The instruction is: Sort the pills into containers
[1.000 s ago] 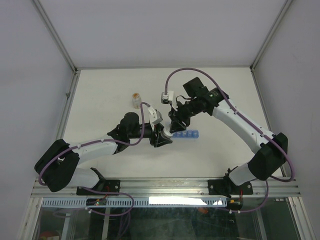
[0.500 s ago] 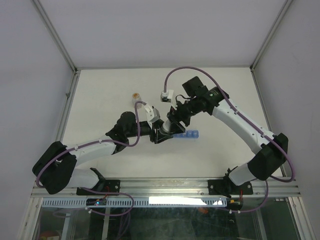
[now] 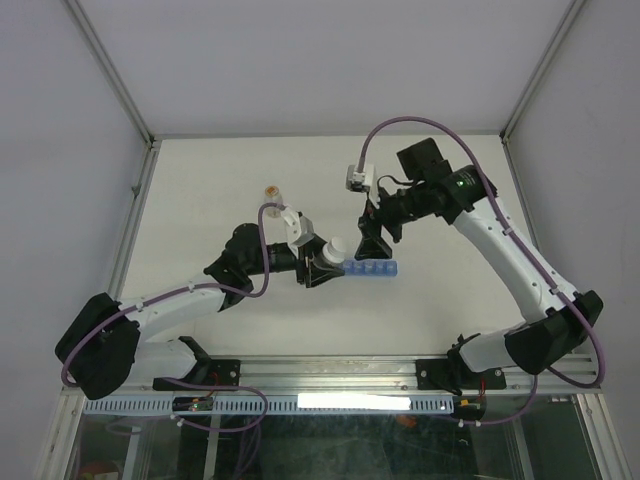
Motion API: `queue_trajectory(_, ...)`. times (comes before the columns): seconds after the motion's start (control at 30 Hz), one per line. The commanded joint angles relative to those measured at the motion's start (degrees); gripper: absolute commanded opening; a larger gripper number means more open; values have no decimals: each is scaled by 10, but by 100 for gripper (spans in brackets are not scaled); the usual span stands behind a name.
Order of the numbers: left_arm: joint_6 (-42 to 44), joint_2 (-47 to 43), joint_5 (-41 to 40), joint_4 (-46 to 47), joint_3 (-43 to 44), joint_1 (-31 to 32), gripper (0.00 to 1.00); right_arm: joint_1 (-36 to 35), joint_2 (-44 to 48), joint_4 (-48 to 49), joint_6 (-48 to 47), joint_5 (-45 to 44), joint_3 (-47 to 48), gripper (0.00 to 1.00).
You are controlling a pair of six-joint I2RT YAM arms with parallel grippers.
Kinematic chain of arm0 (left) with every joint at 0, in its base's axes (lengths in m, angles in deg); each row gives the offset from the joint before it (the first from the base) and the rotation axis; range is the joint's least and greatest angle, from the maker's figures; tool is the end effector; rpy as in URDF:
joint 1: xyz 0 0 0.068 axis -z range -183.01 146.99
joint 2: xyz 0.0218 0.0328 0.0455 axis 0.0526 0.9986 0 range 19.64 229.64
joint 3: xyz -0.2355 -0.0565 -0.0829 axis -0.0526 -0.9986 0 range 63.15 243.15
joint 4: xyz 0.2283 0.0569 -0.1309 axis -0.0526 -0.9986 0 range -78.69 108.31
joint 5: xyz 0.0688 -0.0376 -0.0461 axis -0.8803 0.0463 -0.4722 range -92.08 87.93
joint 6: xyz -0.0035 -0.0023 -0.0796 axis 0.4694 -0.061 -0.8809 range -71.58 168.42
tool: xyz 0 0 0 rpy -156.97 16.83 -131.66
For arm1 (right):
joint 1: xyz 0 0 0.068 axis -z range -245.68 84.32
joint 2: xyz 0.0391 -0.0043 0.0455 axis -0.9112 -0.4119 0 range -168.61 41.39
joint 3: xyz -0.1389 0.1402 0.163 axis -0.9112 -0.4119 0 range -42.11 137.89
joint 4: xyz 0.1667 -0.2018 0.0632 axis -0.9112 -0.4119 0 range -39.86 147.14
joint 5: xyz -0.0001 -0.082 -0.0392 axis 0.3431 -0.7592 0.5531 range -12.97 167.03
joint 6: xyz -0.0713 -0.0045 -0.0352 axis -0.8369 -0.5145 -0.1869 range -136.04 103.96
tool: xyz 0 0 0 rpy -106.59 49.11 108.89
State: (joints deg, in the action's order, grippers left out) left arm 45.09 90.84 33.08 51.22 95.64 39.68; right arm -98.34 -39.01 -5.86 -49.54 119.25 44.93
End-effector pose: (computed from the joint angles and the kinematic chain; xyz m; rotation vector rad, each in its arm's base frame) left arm 0.1975 -0.2360 0.2221 1.0368 1.4453 -1.1028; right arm 0.2216 0.1967 0.3416 -1.5467 1.8609 0.9225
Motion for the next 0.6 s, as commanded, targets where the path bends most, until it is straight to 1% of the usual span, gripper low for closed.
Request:
queue_trajectory(0.0, 7, -31, 59, 3, 5, 0, 0, 33, 25, -71, -135, 58, 37, 81)
queue_trajectory(0.07, 0, -29, 92, -3, 9, 0, 0, 41, 35, -100, -235, 88, 36, 82)
queue_trajectory(0.13, -8, -23, 126, -1, 11, -1, 0, 42, 54, -99, -347, 107, 15, 85)
queue_trajectory(0.2, -15, -16, 159, -3, 17, -1, 0, 42, 72, -78, -426, 133, -9, 93)
queue_trajectory(0.23, -16, -12, 172, -7, 21, -1, 0, 41, 67, -89, -468, 150, -2, 95)
queue_trajectory(0.3, -18, -7, 188, -15, 28, -1, 0, 39, 32, -147, -536, 184, 37, 96)
queue_trajectory(0.4, -14, -5, 200, -27, 35, -1, 0, 19, -6, -188, -576, 195, 66, 95)
queue_trajectory(0.5, -12, 0, 205, -32, 40, -1, 0, -11, -10, -161, -541, 188, 49, 90)
queue_trajectory(0.57, -12, 3, 205, -31, 43, -1, 0, -26, -2, -134, -512, 180, 33, 85)
